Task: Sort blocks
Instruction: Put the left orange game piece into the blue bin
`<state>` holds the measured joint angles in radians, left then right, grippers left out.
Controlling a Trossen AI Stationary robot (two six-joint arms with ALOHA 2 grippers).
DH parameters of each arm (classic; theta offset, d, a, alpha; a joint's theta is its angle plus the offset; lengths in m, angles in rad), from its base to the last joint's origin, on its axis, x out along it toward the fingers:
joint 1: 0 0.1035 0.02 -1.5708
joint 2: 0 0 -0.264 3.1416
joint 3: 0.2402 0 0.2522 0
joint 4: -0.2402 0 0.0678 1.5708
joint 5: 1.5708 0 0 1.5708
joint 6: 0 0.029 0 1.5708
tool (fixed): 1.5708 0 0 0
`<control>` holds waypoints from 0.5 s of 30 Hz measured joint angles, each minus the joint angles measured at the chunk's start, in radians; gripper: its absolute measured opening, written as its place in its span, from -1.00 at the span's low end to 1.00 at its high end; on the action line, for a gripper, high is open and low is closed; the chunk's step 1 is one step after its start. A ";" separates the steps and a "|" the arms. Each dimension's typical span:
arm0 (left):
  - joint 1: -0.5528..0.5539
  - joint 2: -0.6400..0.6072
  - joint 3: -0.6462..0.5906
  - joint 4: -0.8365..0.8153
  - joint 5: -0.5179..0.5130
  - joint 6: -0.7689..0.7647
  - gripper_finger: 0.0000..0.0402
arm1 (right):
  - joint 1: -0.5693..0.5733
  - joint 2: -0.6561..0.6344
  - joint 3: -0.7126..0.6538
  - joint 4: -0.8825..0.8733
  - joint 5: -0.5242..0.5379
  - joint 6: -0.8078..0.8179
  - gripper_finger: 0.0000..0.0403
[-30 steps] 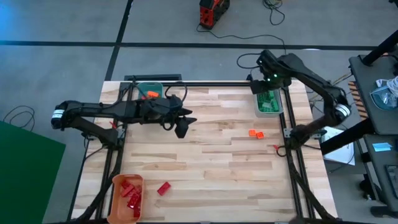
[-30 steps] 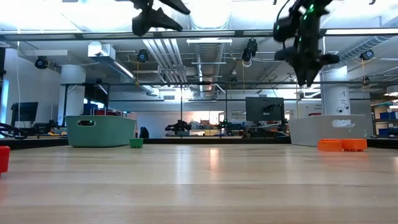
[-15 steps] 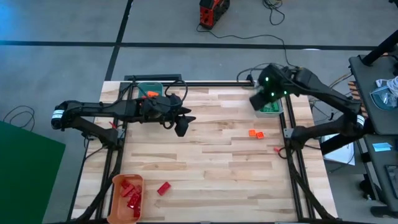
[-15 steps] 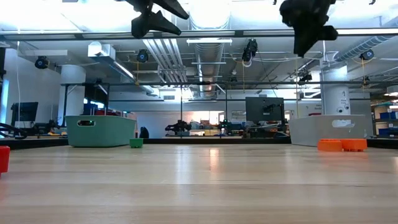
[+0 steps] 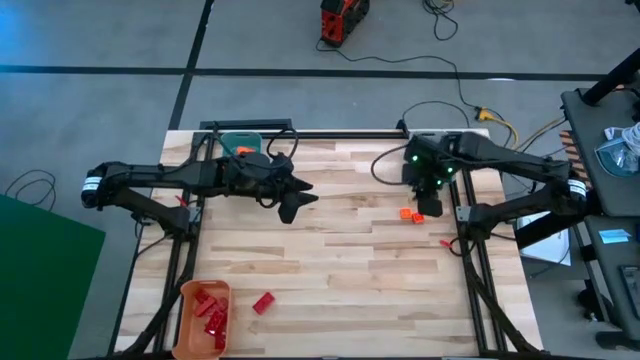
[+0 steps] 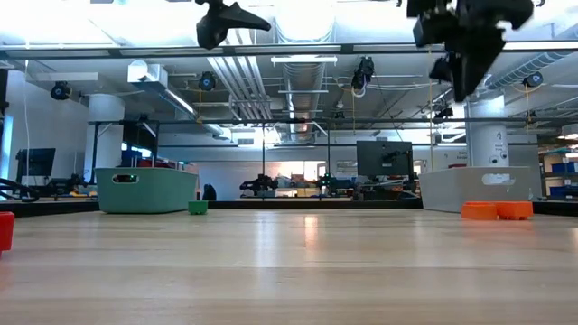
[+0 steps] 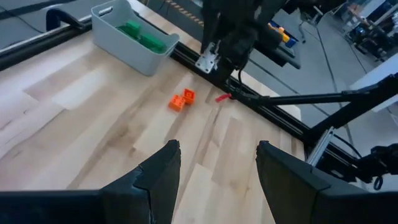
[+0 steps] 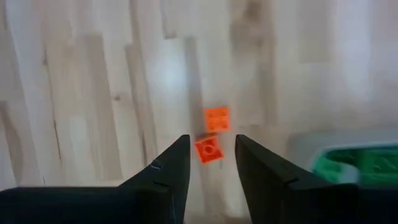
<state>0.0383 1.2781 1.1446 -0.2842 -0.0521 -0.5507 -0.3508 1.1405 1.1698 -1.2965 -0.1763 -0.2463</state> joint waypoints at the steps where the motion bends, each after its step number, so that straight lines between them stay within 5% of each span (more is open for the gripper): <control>1: 0.001 0.000 0.000 0.000 0.000 -0.006 -0.07 | 0.006 0.001 -0.029 0.018 -0.011 -0.010 -0.37; 15: 0.001 0.000 0.000 -0.001 0.000 -0.012 -0.07 | 0.026 0.002 -0.366 0.348 0.051 -0.060 0.09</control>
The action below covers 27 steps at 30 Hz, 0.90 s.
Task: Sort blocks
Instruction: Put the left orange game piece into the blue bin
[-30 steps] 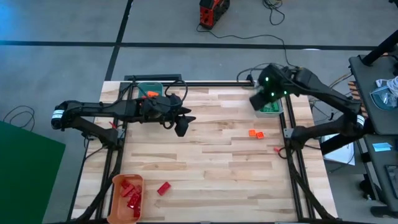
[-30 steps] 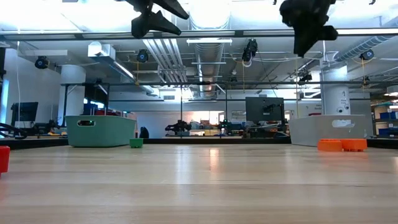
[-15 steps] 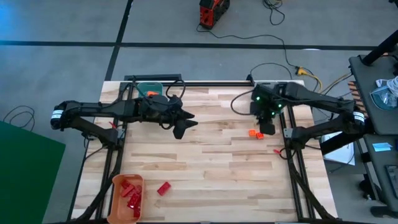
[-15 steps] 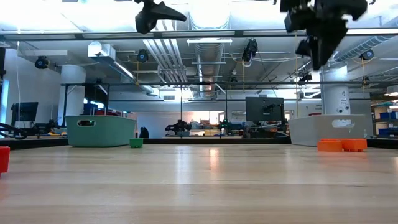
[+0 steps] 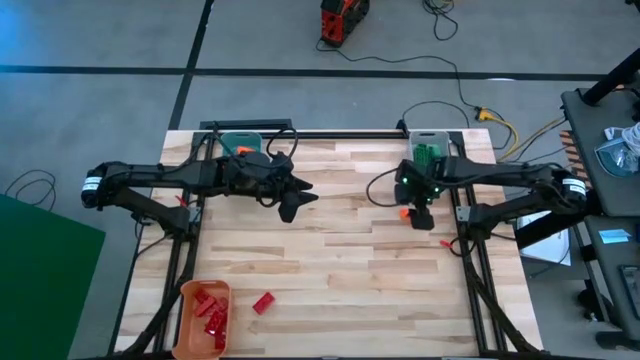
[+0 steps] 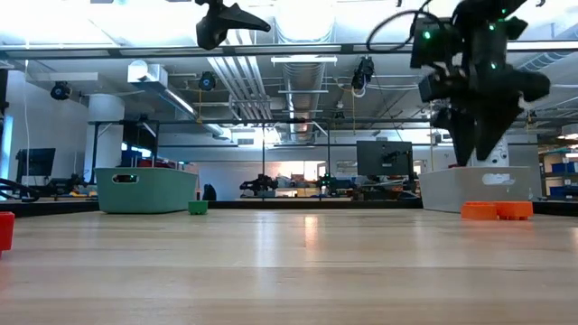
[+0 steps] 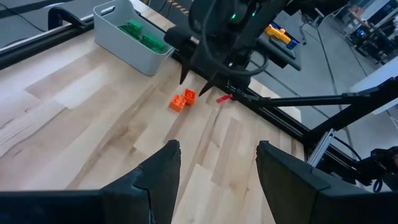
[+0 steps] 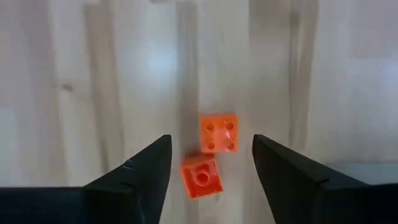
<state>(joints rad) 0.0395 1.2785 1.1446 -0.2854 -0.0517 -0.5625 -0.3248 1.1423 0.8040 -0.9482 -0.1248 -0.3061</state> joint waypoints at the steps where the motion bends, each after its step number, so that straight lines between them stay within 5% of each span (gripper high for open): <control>1: 0.000 0.000 0.000 0.000 0.000 0.001 -0.07 | 0.000 0.004 -0.016 0.006 0.011 0.000 0.12; 14: 0.000 0.002 0.000 -0.003 -0.013 0.030 -0.07 | 0.000 0.170 -0.067 0.127 0.073 0.078 0.34; 27: 0.000 0.002 0.000 -0.007 -0.017 0.048 -0.07 | 0.000 0.330 -0.064 0.177 0.079 0.070 0.19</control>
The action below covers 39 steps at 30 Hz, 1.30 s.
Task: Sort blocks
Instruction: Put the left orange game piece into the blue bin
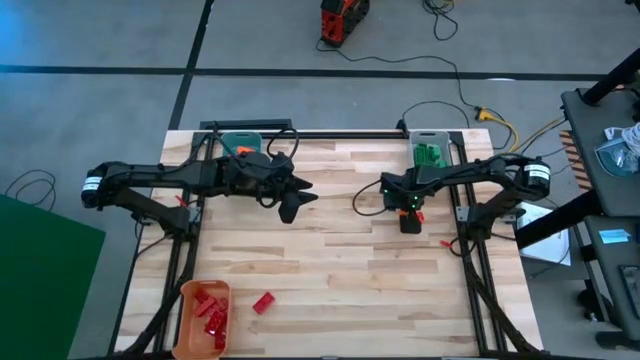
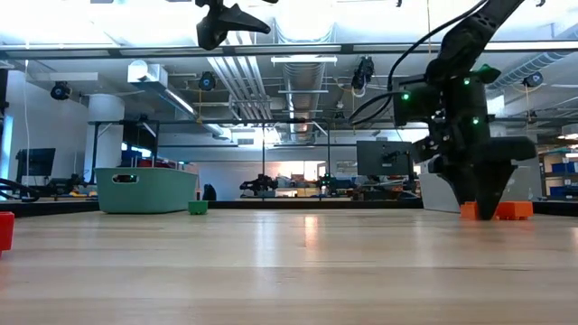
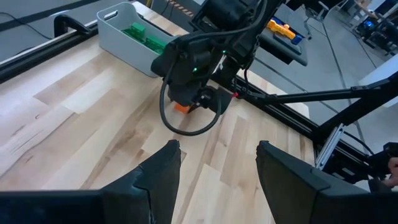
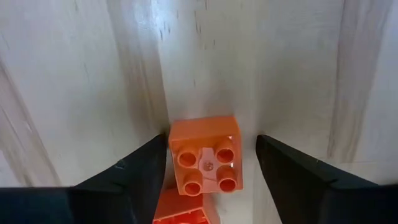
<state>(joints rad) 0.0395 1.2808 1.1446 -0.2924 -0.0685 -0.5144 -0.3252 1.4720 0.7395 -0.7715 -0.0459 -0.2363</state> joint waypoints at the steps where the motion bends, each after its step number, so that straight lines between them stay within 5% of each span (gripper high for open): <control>1: 0.000 0.000 0.000 0.000 0.000 0.000 -0.07 | 0.000 0.003 0.000 0.001 0.001 0.000 0.15; 8: 0.000 0.000 0.000 0.000 0.000 0.015 -0.07 | -0.001 -0.030 -0.005 0.002 -0.004 0.005 -0.36; 19: 0.000 0.000 0.000 0.026 0.017 0.081 -0.07 | 0.000 -0.234 0.107 0.037 -0.252 0.225 -0.35; 30: -0.003 0.000 0.000 0.286 0.061 0.273 -0.07 | 0.000 -0.281 0.261 0.781 -0.635 0.554 -0.35; 34: -0.004 0.000 0.000 0.358 0.051 0.326 -0.07 | 0.004 -0.256 0.275 0.958 -0.643 0.605 -0.35; 39: -0.018 0.000 0.000 0.374 -0.096 0.465 -0.07 | 0.005 -0.208 0.288 1.100 -0.598 0.738 -0.35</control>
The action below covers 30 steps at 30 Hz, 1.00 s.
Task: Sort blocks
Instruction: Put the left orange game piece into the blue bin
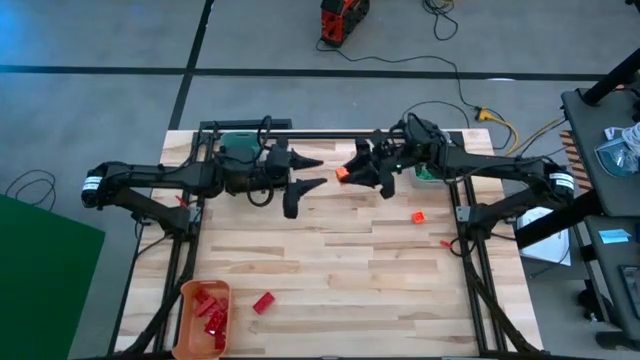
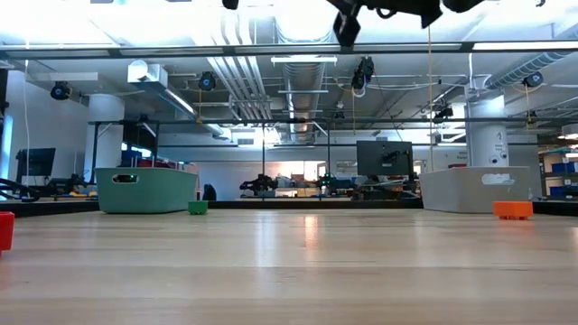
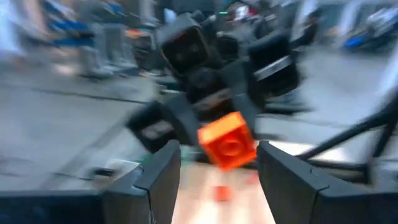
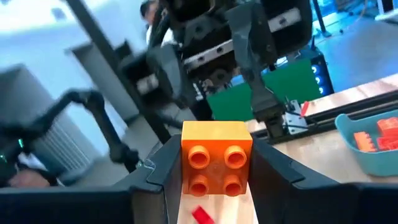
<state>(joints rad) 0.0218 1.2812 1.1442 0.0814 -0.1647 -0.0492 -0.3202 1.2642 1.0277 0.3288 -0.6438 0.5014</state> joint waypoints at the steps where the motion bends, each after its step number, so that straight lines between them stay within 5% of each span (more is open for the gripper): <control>1: -0.007 0.000 0.000 0.000 -0.050 0.058 -0.07 | 0.000 0.012 0.005 0.025 0.008 0.040 -0.35; 5: -0.051 -0.002 0.000 0.004 -0.298 0.337 -0.05 | 0.003 0.049 0.035 0.041 0.014 0.100 -0.35; 8: -0.073 0.001 0.005 0.003 -0.379 0.458 -0.01 | 0.006 0.068 0.057 0.046 0.013 0.094 -0.35; 18: -0.100 0.017 0.007 0.003 -0.261 0.493 0.23 | 0.006 0.114 0.117 0.042 -0.009 0.110 -0.35; 30: -0.097 0.027 0.008 0.043 -0.172 0.500 0.25 | 0.011 0.128 0.124 0.043 -0.029 0.174 -0.35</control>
<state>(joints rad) -0.0753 1.3086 1.1522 0.1247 -0.3369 0.4503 -0.3096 1.3918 1.1515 0.3721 -0.6729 0.6759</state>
